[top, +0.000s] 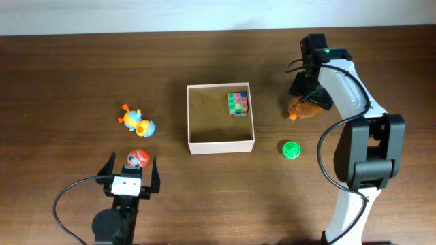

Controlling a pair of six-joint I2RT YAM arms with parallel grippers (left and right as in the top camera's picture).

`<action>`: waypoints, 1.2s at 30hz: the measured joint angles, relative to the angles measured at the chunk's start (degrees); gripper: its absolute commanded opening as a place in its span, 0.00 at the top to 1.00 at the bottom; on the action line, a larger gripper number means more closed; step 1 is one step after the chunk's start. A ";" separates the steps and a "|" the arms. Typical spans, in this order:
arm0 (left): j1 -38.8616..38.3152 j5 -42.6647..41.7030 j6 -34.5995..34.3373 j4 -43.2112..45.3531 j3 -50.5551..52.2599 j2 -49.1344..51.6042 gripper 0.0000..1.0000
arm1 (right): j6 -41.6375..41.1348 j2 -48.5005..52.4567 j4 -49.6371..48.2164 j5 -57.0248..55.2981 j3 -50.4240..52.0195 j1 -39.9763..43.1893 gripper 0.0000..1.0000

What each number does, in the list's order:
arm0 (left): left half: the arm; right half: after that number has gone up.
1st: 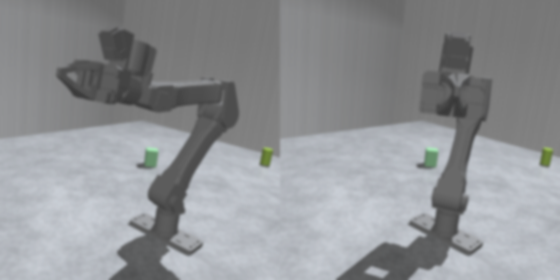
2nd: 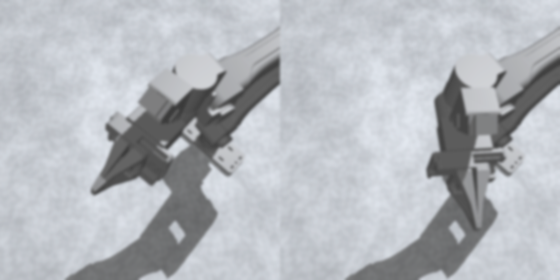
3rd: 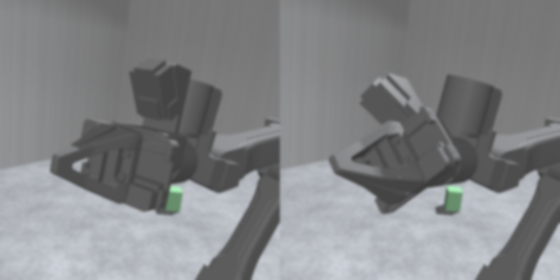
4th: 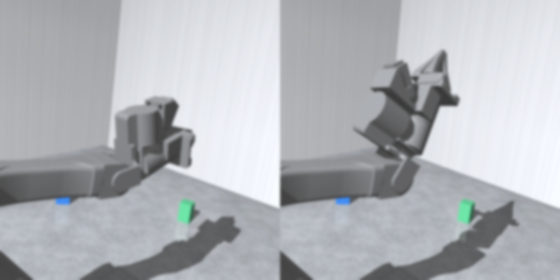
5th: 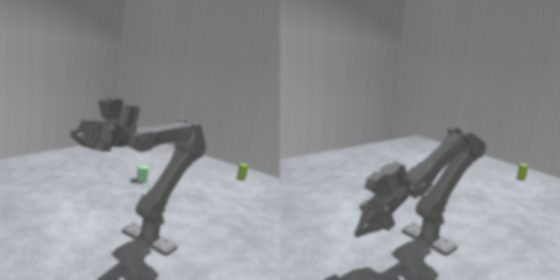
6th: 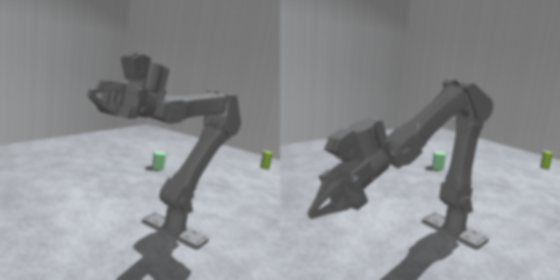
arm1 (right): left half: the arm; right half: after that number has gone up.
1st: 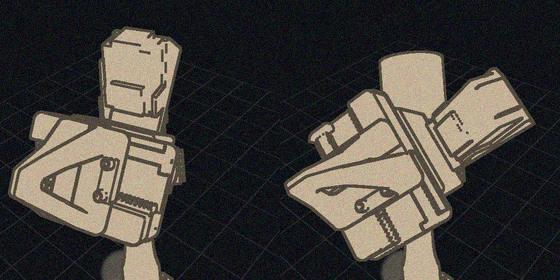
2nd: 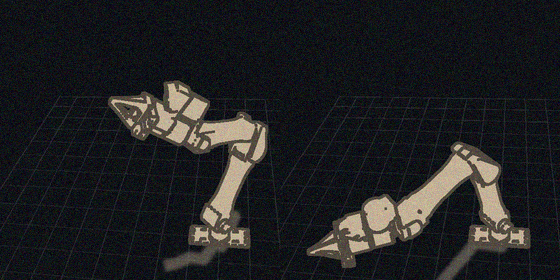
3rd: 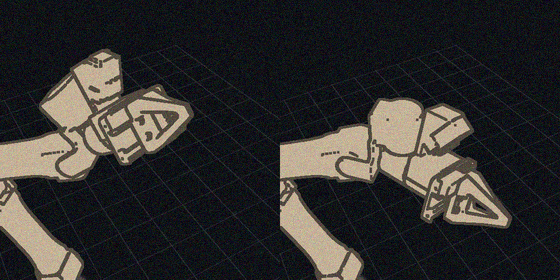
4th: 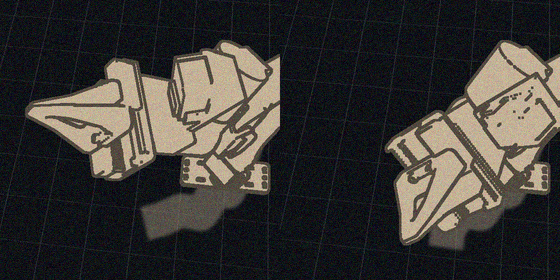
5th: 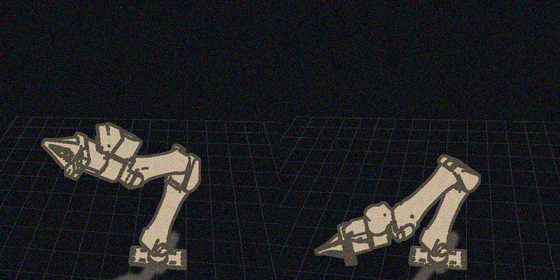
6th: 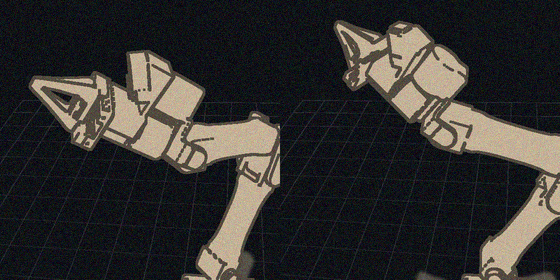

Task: Pack container
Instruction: 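Lower the right gripper and grasp the brown plush bear, then carry the bear with the right gripper and lower it into the box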

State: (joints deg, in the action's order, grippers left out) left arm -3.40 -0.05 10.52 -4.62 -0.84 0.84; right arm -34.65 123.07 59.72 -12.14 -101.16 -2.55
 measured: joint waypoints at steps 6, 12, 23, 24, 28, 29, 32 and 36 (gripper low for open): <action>0.00 0.02 0.00 0.02 0.00 0.00 0.01 | 0.70 0.20 -0.17 0.00 0.15 0.00 0.12; 0.00 0.02 0.00 0.02 0.00 0.00 0.01 | 1.01 3.50 -0.20 -0.11 0.15 0.00 0.40; 0.00 0.02 0.00 0.02 0.00 0.00 0.01 | 1.51 3.78 -0.02 -0.46 0.13 0.00 0.88; 0.00 0.02 0.00 0.02 0.00 0.00 0.01 | 1.51 3.74 0.04 -0.46 0.13 0.00 0.89; 0.00 0.02 0.00 0.02 0.00 0.00 0.01 | 1.51 3.63 0.33 -0.44 0.13 0.00 0.89; 0.00 0.02 0.00 0.00 0.00 0.00 0.01 | 1.51 3.63 0.46 -0.44 0.09 0.00 0.89; 0.00 0.02 0.00 0.02 0.00 0.00 0.01 | 1.77 3.63 1.20 -0.17 -0.37 0.00 0.89; 0.00 0.02 0.00 0.02 0.00 0.00 0.01 | 2.32 3.65 4.24 1.81 -2.34 0.00 0.89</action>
State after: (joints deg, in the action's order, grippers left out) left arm -3.40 -0.03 10.52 -4.60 -0.84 0.84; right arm -32.34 126.72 63.96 -10.33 -103.50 -2.55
